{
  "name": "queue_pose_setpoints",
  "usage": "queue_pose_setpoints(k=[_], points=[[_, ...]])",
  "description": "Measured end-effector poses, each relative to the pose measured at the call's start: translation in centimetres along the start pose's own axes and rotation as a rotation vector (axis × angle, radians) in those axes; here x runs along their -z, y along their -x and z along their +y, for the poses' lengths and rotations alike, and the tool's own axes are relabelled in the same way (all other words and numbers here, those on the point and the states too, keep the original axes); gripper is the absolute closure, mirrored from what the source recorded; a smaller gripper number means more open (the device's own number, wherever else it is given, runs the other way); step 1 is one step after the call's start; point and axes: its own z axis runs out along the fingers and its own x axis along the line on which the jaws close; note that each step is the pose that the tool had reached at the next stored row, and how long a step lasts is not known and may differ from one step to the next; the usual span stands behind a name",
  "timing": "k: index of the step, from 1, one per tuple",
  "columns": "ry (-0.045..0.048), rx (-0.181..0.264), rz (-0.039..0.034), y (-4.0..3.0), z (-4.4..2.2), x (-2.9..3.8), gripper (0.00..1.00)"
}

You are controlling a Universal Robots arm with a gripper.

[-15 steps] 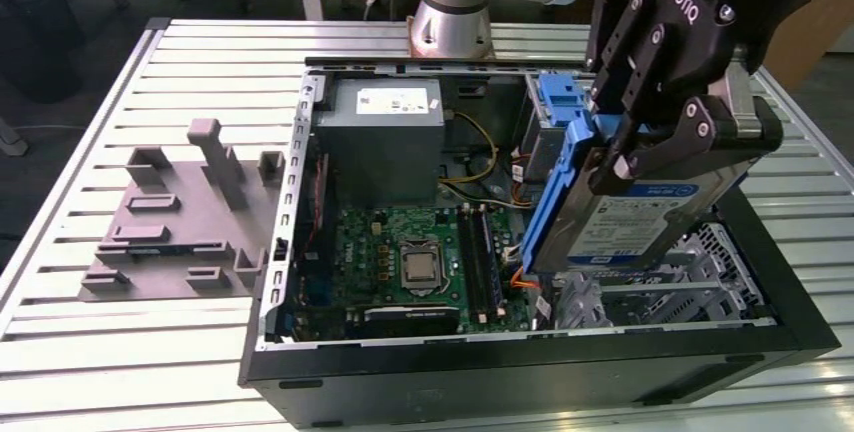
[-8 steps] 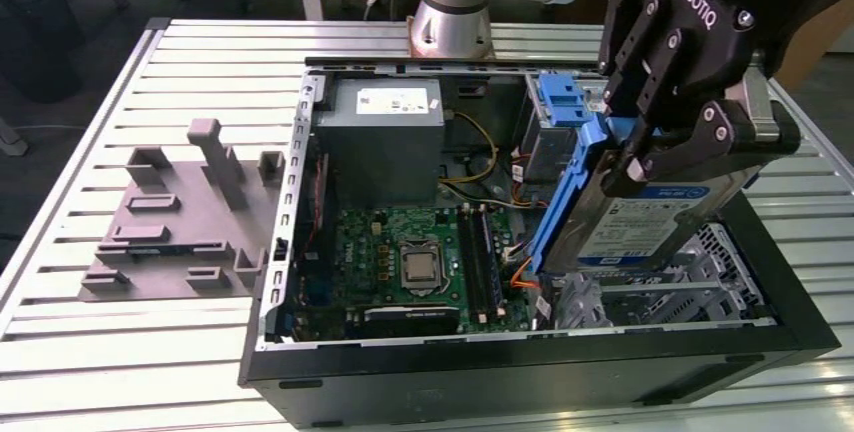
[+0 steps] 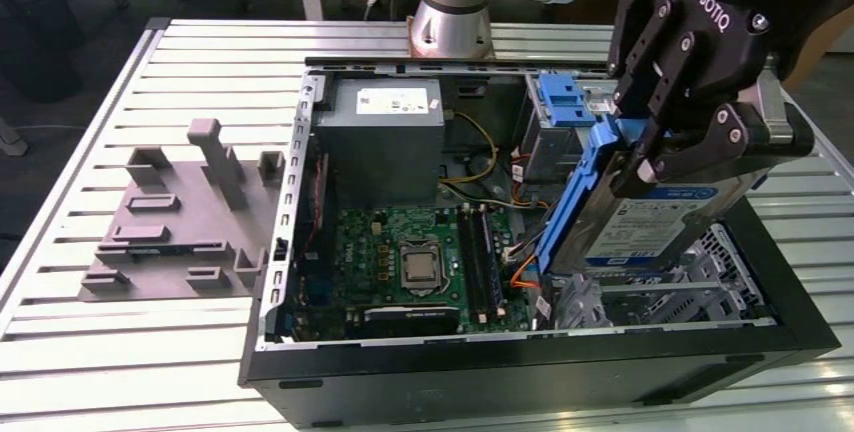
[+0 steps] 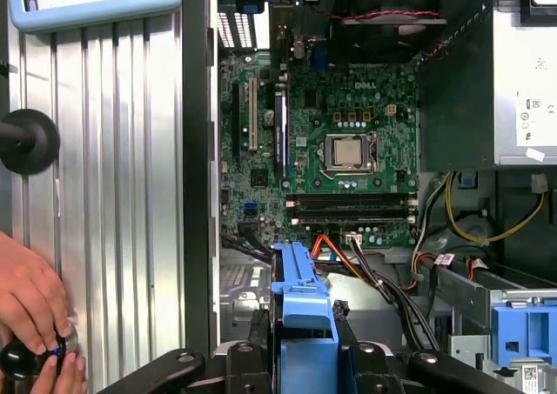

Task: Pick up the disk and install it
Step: 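Insert the disk into the insertion slot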

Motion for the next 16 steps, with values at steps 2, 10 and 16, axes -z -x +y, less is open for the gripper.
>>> queue_pose_setpoints(k=[2,10,16], points=[[0.0000,0.000,0.0000,0.00,-0.07,0.00,0.63],[0.0000,0.000,0.0000,0.04,-1.22,-0.06,0.63],[-0.0005,0.000,0.0000,0.07,-1.86,-0.13,0.63]])
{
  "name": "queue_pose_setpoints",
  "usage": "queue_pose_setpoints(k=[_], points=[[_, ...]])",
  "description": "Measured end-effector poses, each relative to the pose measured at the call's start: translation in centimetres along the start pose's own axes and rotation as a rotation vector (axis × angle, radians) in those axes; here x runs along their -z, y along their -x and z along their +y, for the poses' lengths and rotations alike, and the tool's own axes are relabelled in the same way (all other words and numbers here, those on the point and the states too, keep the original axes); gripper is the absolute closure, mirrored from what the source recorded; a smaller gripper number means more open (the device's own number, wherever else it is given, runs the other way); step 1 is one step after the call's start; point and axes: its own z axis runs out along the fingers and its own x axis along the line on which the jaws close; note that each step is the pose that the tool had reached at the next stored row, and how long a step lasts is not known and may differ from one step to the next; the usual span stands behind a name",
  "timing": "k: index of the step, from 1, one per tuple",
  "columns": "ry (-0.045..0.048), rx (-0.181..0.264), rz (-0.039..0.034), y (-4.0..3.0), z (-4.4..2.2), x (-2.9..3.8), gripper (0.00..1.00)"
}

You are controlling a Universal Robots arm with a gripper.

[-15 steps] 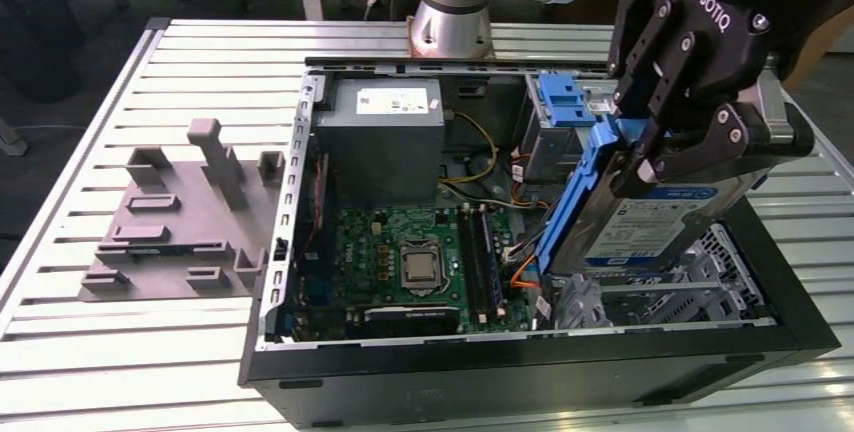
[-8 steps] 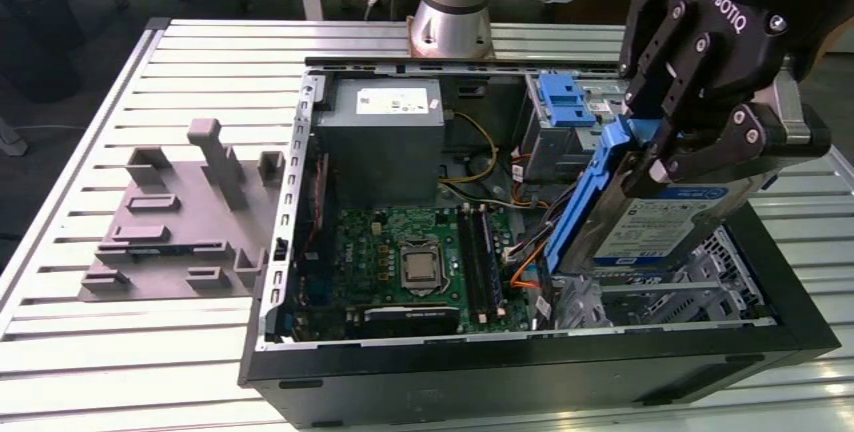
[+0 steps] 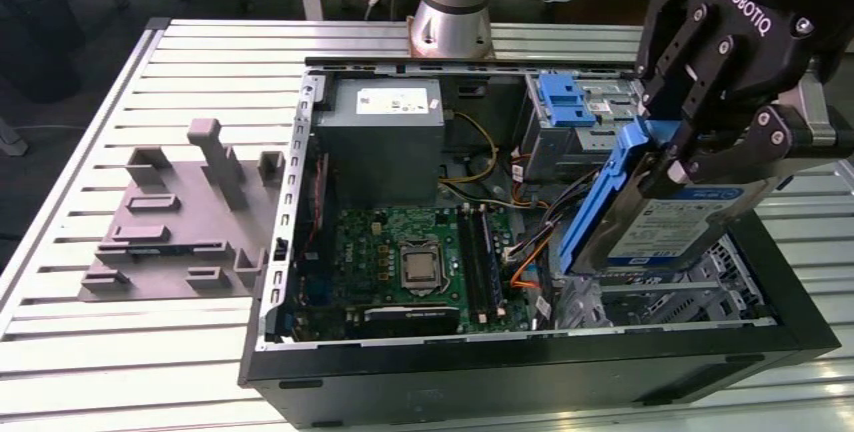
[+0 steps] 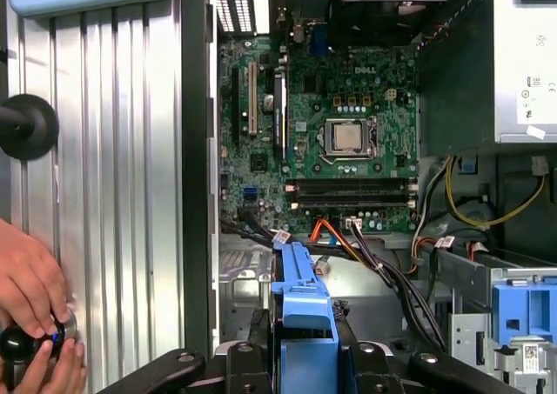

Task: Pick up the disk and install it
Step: 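Insert the disk into the insertion slot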

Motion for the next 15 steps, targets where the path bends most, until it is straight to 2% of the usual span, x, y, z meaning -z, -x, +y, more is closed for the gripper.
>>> queue_pose_setpoints(k=[4,10,15], points=[[-0.0032,0.000,-0.0002,0.00,-0.08,-0.06,0.63],[-0.0033,0.000,-0.0002,0.03,-0.91,-0.18,0.63],[-0.0033,0.000,-0.0001,0.03,-1.02,-0.20,0.63]])
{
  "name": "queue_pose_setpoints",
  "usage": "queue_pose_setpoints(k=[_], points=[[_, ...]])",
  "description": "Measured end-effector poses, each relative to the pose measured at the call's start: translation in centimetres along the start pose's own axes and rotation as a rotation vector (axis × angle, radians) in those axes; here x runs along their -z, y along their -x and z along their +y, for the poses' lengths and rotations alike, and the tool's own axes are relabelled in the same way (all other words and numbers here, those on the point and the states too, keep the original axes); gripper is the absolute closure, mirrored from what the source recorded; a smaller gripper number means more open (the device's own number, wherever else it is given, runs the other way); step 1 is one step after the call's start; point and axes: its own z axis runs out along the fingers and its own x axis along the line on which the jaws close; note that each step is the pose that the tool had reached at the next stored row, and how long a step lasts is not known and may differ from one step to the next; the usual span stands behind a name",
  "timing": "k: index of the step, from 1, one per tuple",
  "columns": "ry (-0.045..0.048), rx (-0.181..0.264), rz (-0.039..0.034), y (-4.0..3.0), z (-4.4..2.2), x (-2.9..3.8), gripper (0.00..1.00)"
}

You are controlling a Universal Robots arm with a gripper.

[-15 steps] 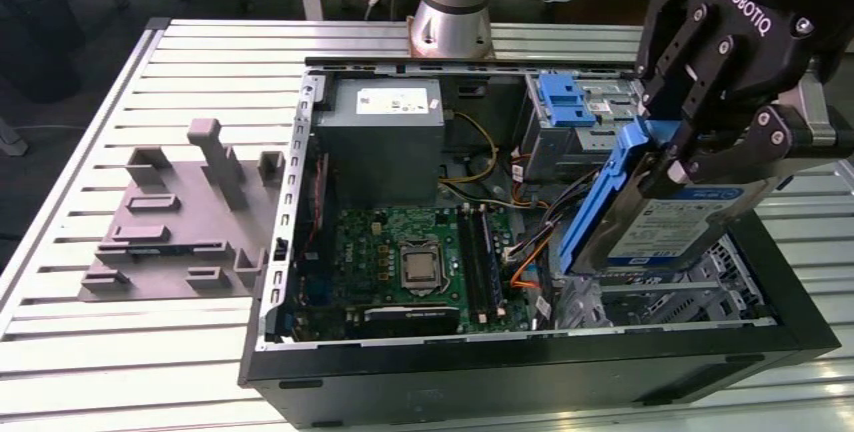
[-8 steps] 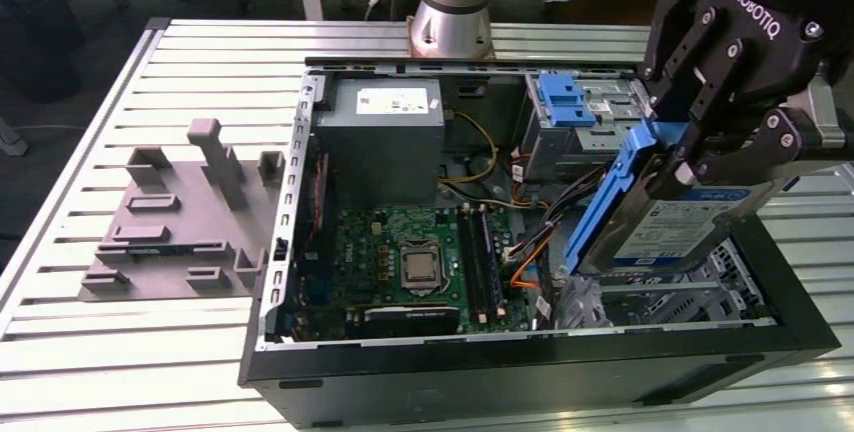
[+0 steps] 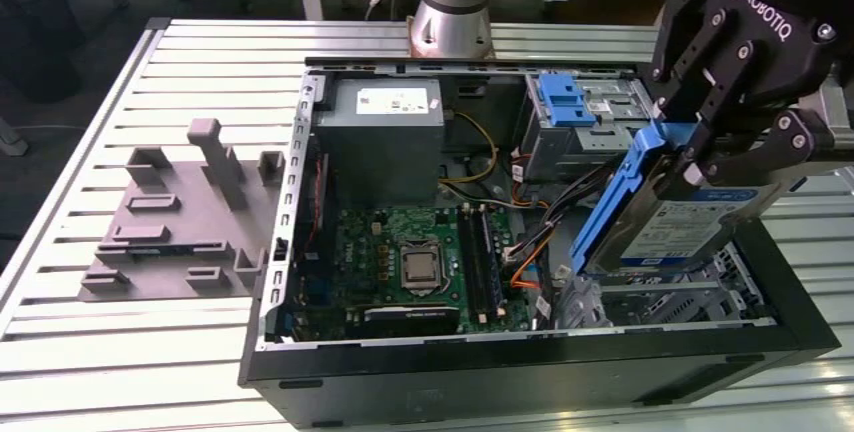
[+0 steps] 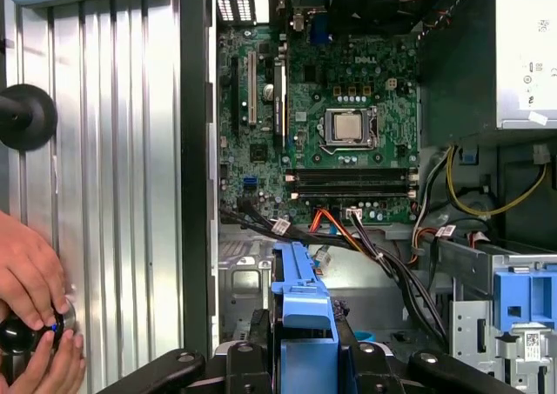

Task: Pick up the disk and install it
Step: 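Insert the disk into the insertion slot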

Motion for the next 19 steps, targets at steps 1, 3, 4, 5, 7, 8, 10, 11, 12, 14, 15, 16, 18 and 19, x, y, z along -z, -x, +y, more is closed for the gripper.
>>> queue_pose_setpoints(k=[1,3,4,5,7,8,10,11,12,14,15,16,18,19], points=[[0.0000,0.000,0.0000,0.00,-0.02,0.00,0.63],[0.0000,0.000,-0.0001,0.00,-0.15,-0.03,0.63],[0.0000,0.000,-0.0001,0.01,-0.25,-0.06,0.63],[0.0000,0.000,-0.0002,0.01,-0.39,-0.08,0.63],[-0.0001,0.000,-0.0001,0.02,-0.64,-0.15,0.63],[0.0000,0.000,-0.0002,0.02,-0.77,-0.18,0.63],[0.0000,0.000,0.0000,0.03,-0.95,-0.24,0.63],[0.0000,0.000,0.0001,0.04,-1.04,-0.27,0.63],[0.0000,0.000,0.0000,0.04,-1.11,-0.31,0.63],[-0.0001,0.000,-0.0001,0.04,-1.24,-0.37,0.63],[0.0000,-0.001,0.0000,0.04,-1.30,-0.40,0.63],[0.0000,-0.001,0.0000,0.04,-1.37,-0.43,0.63],[0.0000,-0.001,0.0000,0.05,-1.50,-0.48,0.63],[0.0000,-0.001,0.0000,0.05,-1.56,-0.50,0.63]])
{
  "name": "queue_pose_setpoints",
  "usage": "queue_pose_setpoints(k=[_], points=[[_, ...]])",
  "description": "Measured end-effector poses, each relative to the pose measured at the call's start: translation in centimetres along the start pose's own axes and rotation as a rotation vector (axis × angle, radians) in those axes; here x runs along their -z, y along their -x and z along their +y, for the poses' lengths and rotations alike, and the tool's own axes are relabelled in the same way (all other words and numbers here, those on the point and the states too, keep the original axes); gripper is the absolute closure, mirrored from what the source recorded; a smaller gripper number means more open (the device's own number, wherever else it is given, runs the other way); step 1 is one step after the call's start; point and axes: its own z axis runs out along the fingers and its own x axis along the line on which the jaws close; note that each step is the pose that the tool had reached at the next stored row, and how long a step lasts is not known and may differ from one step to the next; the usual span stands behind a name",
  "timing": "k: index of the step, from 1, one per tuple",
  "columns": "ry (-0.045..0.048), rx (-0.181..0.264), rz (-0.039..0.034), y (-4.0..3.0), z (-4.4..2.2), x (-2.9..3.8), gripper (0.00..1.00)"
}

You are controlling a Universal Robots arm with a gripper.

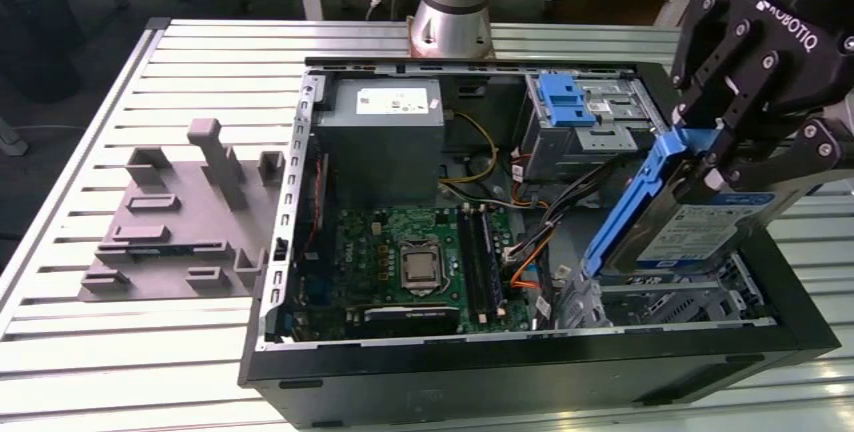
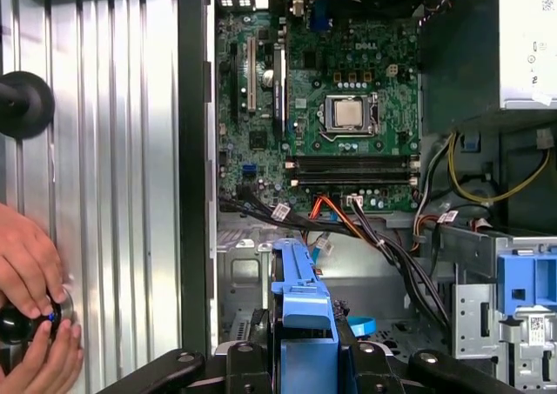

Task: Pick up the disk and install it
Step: 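Insert the disk into the insertion slot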

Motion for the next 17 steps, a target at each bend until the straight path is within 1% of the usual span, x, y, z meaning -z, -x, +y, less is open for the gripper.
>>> queue_pose_setpoints(k=[17], points=[[-0.0001,-0.005,-0.0001,0.02,-0.63,-0.40,0.63]])
